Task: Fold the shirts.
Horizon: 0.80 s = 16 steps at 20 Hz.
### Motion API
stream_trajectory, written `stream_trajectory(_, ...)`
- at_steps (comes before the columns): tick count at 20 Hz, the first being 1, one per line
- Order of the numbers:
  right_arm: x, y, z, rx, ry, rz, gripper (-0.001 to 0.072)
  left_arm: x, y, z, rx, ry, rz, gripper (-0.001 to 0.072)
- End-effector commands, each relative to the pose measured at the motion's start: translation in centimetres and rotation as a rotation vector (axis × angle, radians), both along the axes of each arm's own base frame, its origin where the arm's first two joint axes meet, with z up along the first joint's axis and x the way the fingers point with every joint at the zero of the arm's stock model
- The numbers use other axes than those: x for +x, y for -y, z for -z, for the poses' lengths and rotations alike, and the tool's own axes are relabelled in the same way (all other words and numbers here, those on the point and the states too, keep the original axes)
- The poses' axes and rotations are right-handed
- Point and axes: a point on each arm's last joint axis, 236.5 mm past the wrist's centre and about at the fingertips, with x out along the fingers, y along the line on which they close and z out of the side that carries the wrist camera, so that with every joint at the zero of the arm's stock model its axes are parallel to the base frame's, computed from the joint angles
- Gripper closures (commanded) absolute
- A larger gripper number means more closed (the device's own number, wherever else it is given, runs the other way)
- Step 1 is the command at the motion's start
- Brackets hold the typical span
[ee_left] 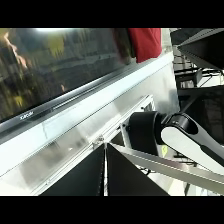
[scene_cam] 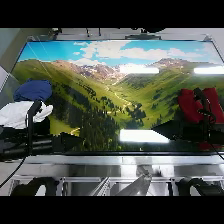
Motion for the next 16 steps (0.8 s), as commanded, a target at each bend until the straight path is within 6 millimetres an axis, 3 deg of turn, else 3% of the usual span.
stream_trajectory(1,0.0,0.0,0.0,0.0,0.001,0.0,0.0695,0.4,-0.1,0.1,0.005,0.007,-0.015,0.0562)
stream_trajectory(4,0.0,0.0,0.0,0.0,0.001,0.0,0.0695,3.5,-1.1,-0.6,0.016,0.075,-0.131,-0.0013)
stream_trajectory(5,0.0,0.0,0.0,0.0,0.001,0.0,0.0695,5.3,-2.1,-1.3,0.045,0.13,-0.196,-0.0013)
stream_trajectory(7,0.0,0.0,0.0,0.0,0.001,0.0,0.0695,9.8,-7.0,-3.3,0.203,0.296,-0.372,-0.0013)
stream_trajectory(9,0.0,0.0,0.0,0.0,0.001,0.0,0.0695,14.1,-14.6,-6.4,0.425,0.44,-0.567,-0.0013)
stream_trajectory(11,0.0,0.0,0.0,0.0,0.001,0.0,0.0695,17.0,-22.6,-8.5,0.588,0.453,-0.732,-0.0013)
stream_trajectory(13,0.0,0.0,0.0,0.0,0.001,0.0,0.0695,19.3,-29.4,-8.6,0.627,0.381,-0.865,-0.0013)
stream_trajectory(16,0.0,0.0,0.0,0.0,0.001,0.0,0.0695,23.1,-38.0,-5.6,0.698,0.314,-0.954,-0.0013)
